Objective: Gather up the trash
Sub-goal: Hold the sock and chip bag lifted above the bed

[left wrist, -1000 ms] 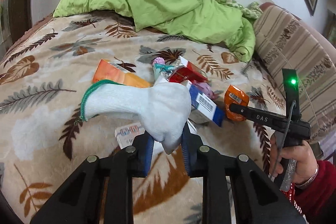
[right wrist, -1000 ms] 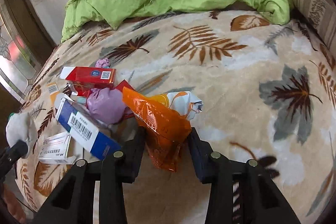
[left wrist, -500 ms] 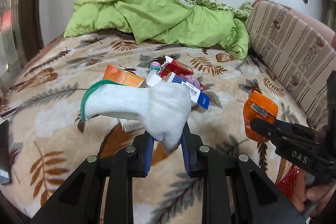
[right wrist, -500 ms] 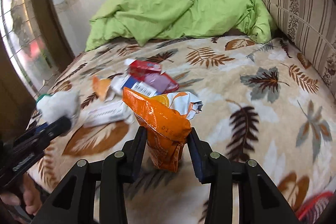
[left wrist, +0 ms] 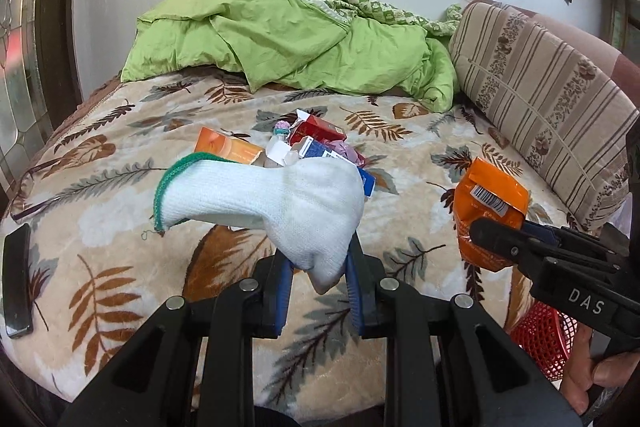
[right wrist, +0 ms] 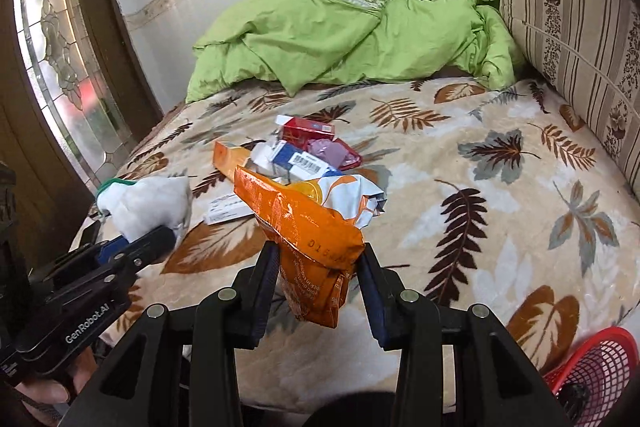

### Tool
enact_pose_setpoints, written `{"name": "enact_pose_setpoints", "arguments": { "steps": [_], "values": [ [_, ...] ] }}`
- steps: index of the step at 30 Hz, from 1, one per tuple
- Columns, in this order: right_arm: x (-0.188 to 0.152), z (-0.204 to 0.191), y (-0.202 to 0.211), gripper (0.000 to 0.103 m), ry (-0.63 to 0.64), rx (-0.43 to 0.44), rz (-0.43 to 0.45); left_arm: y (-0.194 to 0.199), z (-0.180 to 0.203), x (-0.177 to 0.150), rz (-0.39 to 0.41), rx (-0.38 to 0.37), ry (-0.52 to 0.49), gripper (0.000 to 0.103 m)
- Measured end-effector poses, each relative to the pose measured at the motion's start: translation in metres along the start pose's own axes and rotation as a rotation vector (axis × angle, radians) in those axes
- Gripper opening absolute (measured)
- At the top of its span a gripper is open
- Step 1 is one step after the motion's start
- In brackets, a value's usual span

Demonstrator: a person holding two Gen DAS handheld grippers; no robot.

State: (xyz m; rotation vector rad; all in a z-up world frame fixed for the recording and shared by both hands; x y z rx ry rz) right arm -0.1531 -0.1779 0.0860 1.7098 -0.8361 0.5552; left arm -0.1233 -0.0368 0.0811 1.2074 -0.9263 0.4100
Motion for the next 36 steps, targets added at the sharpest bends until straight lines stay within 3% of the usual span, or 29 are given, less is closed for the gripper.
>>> {"name": "enact_pose_setpoints", "arguments": {
  "steps": [36],
  "values": [
    [0.0, -0.008, 0.033, 0.042, -0.026, 0.028, 0.04, 0.023, 0.014, 0.001, 0.012, -0.002, -0.014, 0.023]
  ]
}}
Point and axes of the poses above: each gripper's, at about its wrist camera, not at the fingertips, and y roughly against the way its jaws point, z to its right, x to its top, the point moved 8 cm from there along -y, roughly the way its jaws point, and after that the axes turned 5 degrees about -y, right-handed, at the moved point
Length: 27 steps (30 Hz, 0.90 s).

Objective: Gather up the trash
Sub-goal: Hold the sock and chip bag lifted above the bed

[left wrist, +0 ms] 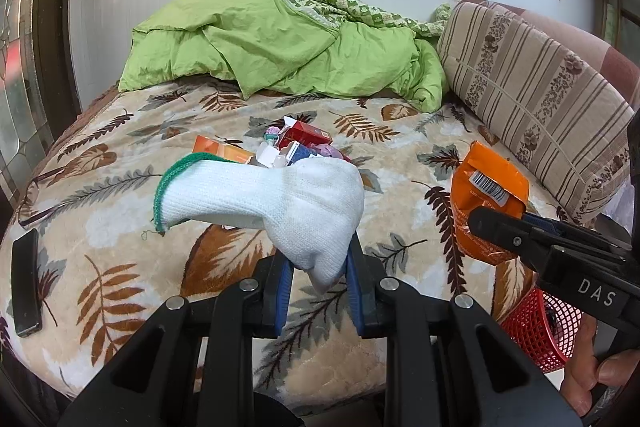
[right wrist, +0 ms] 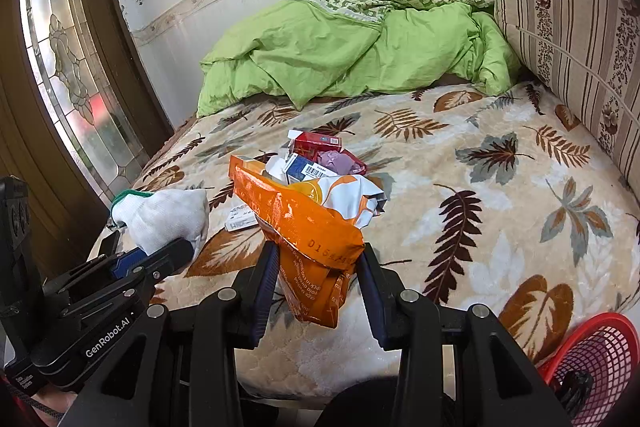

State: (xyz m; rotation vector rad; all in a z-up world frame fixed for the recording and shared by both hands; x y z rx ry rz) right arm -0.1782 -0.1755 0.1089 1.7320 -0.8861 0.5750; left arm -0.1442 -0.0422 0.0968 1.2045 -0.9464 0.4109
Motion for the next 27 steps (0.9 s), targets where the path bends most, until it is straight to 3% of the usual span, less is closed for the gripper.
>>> {"name": "enact_pose_setpoints", "arguments": {
  "steps": [27],
  "values": [
    [-0.006, 0.006, -0.008, 0.042, -0.016, -0.012, -0.025, -0.016, -0.007, -0.008, -0.058, 0.056, -0.014, 0.023]
  ]
}}
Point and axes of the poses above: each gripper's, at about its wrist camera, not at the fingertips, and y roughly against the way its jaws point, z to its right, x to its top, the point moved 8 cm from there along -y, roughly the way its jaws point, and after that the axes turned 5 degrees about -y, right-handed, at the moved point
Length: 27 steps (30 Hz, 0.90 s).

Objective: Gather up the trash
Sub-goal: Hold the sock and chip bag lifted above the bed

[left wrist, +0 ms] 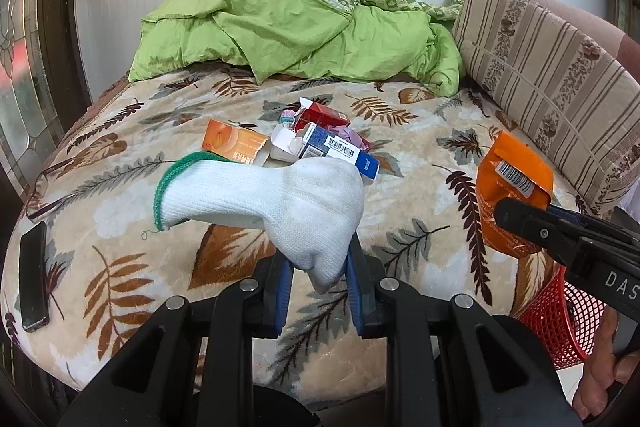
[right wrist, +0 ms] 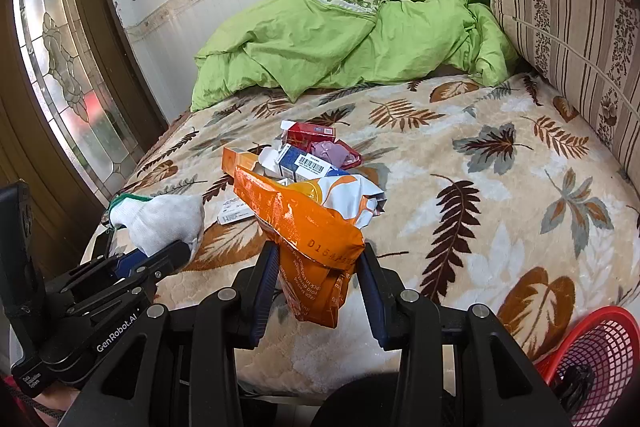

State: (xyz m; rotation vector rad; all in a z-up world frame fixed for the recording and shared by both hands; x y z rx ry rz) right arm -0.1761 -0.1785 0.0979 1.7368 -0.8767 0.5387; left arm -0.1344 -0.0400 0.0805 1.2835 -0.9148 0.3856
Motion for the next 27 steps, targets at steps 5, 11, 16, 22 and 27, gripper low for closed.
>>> {"name": "enact_pose_setpoints", "arguments": {
  "steps": [5, 11, 16, 22, 27],
  "values": [
    [-0.001, 0.001, -0.001, 0.042, -0.005, 0.0, 0.0, -0.002, 0.003, -0.001, -0.005, 0.004, -0.01, 0.023],
    [-0.002, 0.004, -0.001, 0.042, -0.016, 0.001, -0.001, -0.005, 0.006, -0.004, -0.013, 0.007, -0.024, 0.023],
    [-0.001, 0.006, 0.0, 0.042, -0.027, 0.001, 0.001, -0.006, 0.013, -0.005, -0.019, 0.007, -0.038, 0.023],
    [0.0, 0.011, 0.004, 0.042, -0.039, 0.0, 0.006, -0.008, 0.023, -0.004, -0.022, -0.003, -0.064, 0.023],
    [0.001, 0.018, 0.008, 0.042, -0.056, -0.006, 0.012, -0.01, 0.033, -0.004, -0.027, -0.012, -0.085, 0.023]
  ]
}}
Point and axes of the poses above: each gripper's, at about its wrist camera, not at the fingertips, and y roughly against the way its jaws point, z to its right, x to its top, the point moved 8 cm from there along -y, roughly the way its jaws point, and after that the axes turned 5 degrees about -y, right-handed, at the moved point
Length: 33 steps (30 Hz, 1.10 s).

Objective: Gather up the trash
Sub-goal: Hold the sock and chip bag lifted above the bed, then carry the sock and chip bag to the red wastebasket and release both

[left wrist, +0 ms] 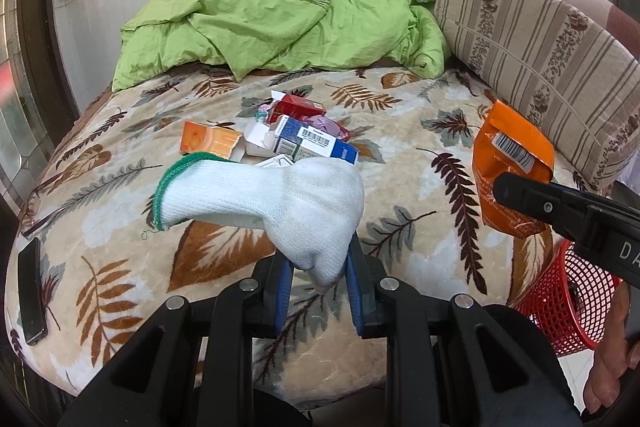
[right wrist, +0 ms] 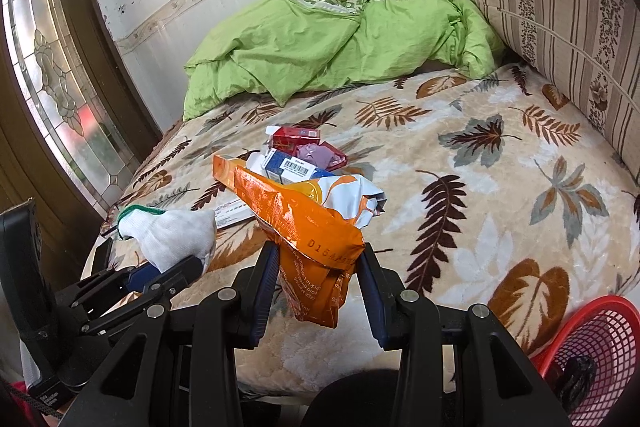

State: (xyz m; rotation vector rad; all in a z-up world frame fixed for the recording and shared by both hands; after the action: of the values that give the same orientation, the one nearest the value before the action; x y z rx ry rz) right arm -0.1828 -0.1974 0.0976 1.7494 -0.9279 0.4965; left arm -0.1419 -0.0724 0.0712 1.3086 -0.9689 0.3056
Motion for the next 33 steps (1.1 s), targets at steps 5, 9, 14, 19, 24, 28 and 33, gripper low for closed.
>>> {"name": "enact_pose_setpoints", "arguments": {
  "steps": [5, 9, 14, 19, 24, 28, 33],
  "values": [
    [0.002, 0.013, 0.005, 0.042, -0.026, -0.011, 0.006, -0.003, 0.009, 0.001, -0.005, -0.004, -0.023, 0.023],
    [0.002, 0.024, 0.009, 0.042, -0.046, -0.02, 0.009, -0.005, 0.017, 0.004, -0.006, -0.01, -0.045, 0.023],
    [0.001, 0.035, 0.013, 0.042, -0.066, -0.028, 0.008, -0.007, 0.028, 0.007, -0.008, -0.018, -0.065, 0.023],
    [0.0, 0.05, 0.021, 0.042, -0.092, -0.042, 0.017, -0.008, 0.04, 0.01, -0.009, -0.03, -0.091, 0.023],
    [-0.003, 0.07, 0.03, 0.042, -0.129, -0.067, 0.022, -0.01, 0.055, 0.014, -0.012, -0.049, -0.116, 0.023],
    [-0.005, 0.088, 0.039, 0.042, -0.17, -0.089, 0.025, -0.011, 0.069, 0.018, -0.013, -0.069, -0.144, 0.023],
    [-0.008, 0.123, 0.061, 0.042, -0.236, -0.143, 0.045, -0.007, 0.097, 0.028, 0.003, -0.134, -0.182, 0.023]
  ]
}}
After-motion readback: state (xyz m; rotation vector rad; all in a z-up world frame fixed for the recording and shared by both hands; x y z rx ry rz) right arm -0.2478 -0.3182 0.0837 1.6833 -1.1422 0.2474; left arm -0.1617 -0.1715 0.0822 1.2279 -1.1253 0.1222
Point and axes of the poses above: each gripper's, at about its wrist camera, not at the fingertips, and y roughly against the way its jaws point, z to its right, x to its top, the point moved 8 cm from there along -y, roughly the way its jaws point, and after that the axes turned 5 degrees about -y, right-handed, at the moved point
